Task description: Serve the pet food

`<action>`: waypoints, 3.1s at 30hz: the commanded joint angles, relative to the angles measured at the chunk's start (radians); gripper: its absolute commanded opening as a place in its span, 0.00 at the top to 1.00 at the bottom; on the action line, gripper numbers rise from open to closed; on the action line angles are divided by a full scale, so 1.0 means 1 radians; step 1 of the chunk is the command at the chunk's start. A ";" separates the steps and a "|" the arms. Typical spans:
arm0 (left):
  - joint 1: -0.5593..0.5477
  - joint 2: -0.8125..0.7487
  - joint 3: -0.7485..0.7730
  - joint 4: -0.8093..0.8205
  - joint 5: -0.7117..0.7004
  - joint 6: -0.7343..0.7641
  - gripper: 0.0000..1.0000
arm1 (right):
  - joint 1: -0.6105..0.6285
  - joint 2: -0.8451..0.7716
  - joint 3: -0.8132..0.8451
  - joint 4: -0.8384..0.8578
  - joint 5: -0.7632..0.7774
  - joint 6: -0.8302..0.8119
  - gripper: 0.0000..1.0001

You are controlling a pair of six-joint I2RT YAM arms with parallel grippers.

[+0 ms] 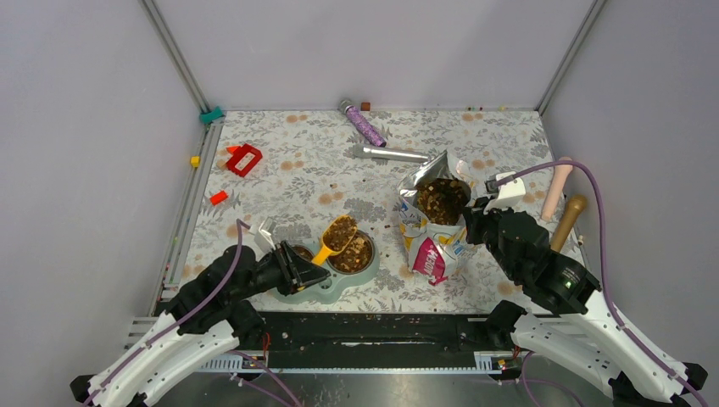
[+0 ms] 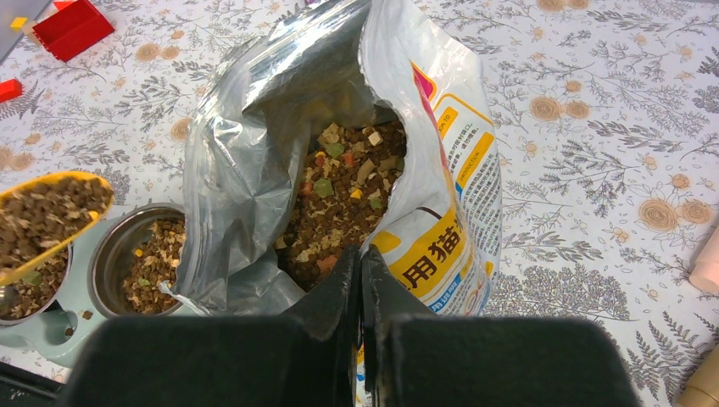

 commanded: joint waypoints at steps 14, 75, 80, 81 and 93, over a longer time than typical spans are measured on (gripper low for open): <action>0.005 0.119 -0.021 -0.084 -0.027 -0.007 1.00 | 0.009 -0.003 0.016 0.122 0.011 -0.013 1.00; 0.076 0.587 0.235 -0.187 0.160 0.175 1.00 | 0.009 -0.007 0.011 0.123 0.025 -0.020 1.00; 0.088 0.593 0.249 -0.209 0.156 0.184 1.00 | 0.008 -0.003 0.013 0.124 0.025 -0.021 1.00; 0.089 0.593 0.255 -0.222 0.155 0.186 1.00 | 0.009 -0.003 0.012 0.124 0.027 -0.021 1.00; 0.128 0.570 0.301 -0.345 0.171 0.219 1.00 | 0.009 -0.002 0.012 0.123 0.026 -0.023 1.00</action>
